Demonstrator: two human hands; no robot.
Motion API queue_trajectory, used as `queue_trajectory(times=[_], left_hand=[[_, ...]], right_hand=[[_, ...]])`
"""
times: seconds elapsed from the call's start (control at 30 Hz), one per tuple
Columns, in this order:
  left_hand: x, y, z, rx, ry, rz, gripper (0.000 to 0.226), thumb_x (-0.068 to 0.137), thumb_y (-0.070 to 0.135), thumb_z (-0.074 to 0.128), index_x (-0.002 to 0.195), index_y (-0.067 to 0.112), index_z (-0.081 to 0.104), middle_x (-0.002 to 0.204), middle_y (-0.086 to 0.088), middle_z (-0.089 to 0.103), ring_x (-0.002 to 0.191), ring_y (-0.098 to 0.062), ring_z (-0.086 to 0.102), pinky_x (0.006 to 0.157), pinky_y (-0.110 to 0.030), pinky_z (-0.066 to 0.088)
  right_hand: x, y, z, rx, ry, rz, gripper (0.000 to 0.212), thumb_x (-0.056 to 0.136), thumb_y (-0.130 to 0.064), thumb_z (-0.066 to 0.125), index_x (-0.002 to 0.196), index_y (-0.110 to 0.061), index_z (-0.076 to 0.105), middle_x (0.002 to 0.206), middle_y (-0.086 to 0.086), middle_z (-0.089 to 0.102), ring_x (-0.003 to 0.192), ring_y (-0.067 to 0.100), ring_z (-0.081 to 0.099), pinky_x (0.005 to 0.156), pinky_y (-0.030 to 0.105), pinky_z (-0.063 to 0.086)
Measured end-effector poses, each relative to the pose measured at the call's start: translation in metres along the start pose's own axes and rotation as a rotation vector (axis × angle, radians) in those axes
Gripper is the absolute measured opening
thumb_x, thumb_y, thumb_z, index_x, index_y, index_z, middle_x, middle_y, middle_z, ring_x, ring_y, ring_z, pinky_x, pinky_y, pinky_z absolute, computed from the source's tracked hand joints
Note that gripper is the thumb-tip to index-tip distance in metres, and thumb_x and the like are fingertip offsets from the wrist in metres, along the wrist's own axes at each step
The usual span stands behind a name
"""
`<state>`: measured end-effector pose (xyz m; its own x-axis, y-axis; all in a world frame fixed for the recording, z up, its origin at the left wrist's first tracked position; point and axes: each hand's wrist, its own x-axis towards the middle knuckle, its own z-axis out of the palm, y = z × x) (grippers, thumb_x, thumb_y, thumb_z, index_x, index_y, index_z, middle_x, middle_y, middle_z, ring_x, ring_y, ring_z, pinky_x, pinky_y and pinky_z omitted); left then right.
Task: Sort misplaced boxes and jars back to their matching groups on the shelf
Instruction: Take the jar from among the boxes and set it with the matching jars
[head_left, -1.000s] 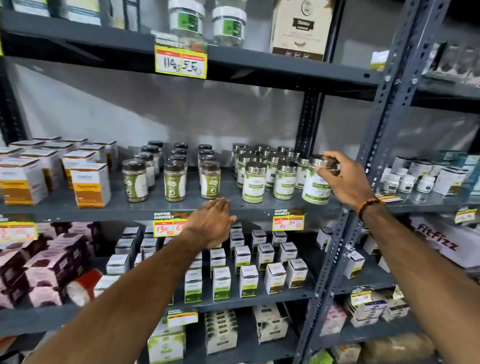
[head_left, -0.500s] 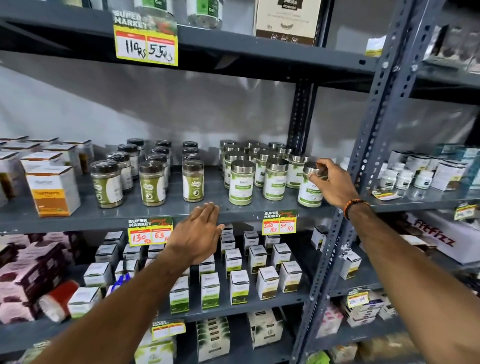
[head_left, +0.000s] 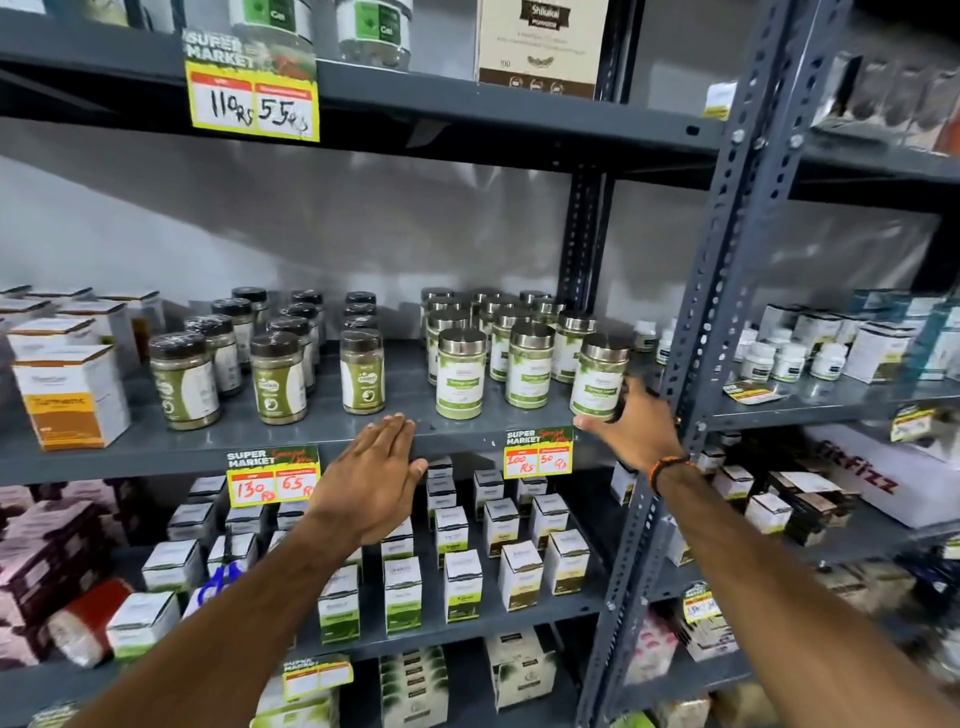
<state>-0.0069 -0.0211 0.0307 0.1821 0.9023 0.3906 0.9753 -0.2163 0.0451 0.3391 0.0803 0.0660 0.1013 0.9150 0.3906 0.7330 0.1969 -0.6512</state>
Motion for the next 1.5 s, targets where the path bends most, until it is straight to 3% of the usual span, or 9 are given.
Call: queue_trajectory(times=[0.23,0.57,0.8,1.17,1.33,1.4,1.5], left_hand=[[-0.001,0.003,-0.001,0.001,0.008,-0.012,0.064,0.105,0.045,0.020,0.157,0.009,0.017,0.166,-0.011,0.021,0.152,-0.024,0.016,0.115,-0.029,0.001],[-0.002,0.004,-0.002,-0.006,0.034,-0.002,0.064,0.105,0.045,0.019,0.157,0.008,0.017,0.165,-0.011,0.022,0.152,-0.023,0.017,0.115,-0.028,0.001],[-0.001,-0.001,0.002,0.003,0.026,0.018,0.068,0.102,0.048,0.015,0.157,0.008,0.020,0.164,-0.012,0.024,0.151,-0.024,0.019,0.119,-0.030,0.005],[-0.001,0.000,0.001,-0.010,0.033,0.011,0.063,0.105,0.044,0.019,0.158,0.009,0.015,0.166,-0.010,0.019,0.152,-0.022,0.015,0.117,-0.027,0.001],[0.000,-0.003,-0.003,0.016,-0.019,0.031,0.065,0.104,0.046,0.018,0.158,0.008,0.015,0.166,-0.011,0.019,0.152,-0.023,0.015,0.121,-0.033,0.007],[-0.002,-0.006,-0.008,0.039,-0.045,0.047,0.066,0.104,0.047,0.017,0.158,0.009,0.014,0.167,-0.010,0.017,0.152,-0.023,0.014,0.123,-0.036,0.010],[-0.024,-0.011,-0.023,0.060,-0.001,0.070,0.065,0.102,0.047,0.017,0.157,0.012,0.018,0.165,-0.011,0.023,0.151,-0.026,0.019,0.124,-0.041,0.016]], right_hand=[[0.015,0.001,0.000,0.042,-0.041,0.032,0.077,0.062,-0.036,0.096,0.128,-0.012,0.064,0.117,0.000,0.074,0.091,0.010,0.063,0.084,0.023,0.047],[0.040,-0.003,0.008,0.045,-0.063,0.114,0.053,0.071,-0.024,0.090,0.121,-0.016,0.071,0.122,0.006,0.074,0.112,0.025,0.067,0.091,0.029,0.048],[0.029,-0.004,0.019,0.106,0.086,0.133,0.054,0.071,-0.028,0.091,0.119,-0.012,0.069,0.119,0.007,0.074,0.108,0.024,0.069,0.081,0.025,0.046],[0.038,-0.005,0.018,0.079,0.049,0.176,0.058,0.067,-0.026,0.094,0.118,-0.010,0.070,0.118,0.011,0.074,0.107,0.027,0.069,0.093,0.040,0.056],[0.021,-0.007,0.019,0.067,0.107,0.188,0.065,0.064,-0.038,0.092,0.119,-0.012,0.069,0.116,0.008,0.074,0.102,0.024,0.070,0.083,0.032,0.055],[0.002,-0.012,0.018,0.085,0.147,0.155,0.071,0.073,-0.036,0.089,0.132,-0.007,0.063,0.123,0.009,0.072,0.110,0.025,0.068,0.090,0.032,0.052],[-0.032,-0.030,0.015,0.100,0.201,0.062,0.062,0.084,-0.031,0.081,0.136,-0.006,0.058,0.124,0.013,0.071,0.112,0.028,0.067,0.095,0.033,0.050]])
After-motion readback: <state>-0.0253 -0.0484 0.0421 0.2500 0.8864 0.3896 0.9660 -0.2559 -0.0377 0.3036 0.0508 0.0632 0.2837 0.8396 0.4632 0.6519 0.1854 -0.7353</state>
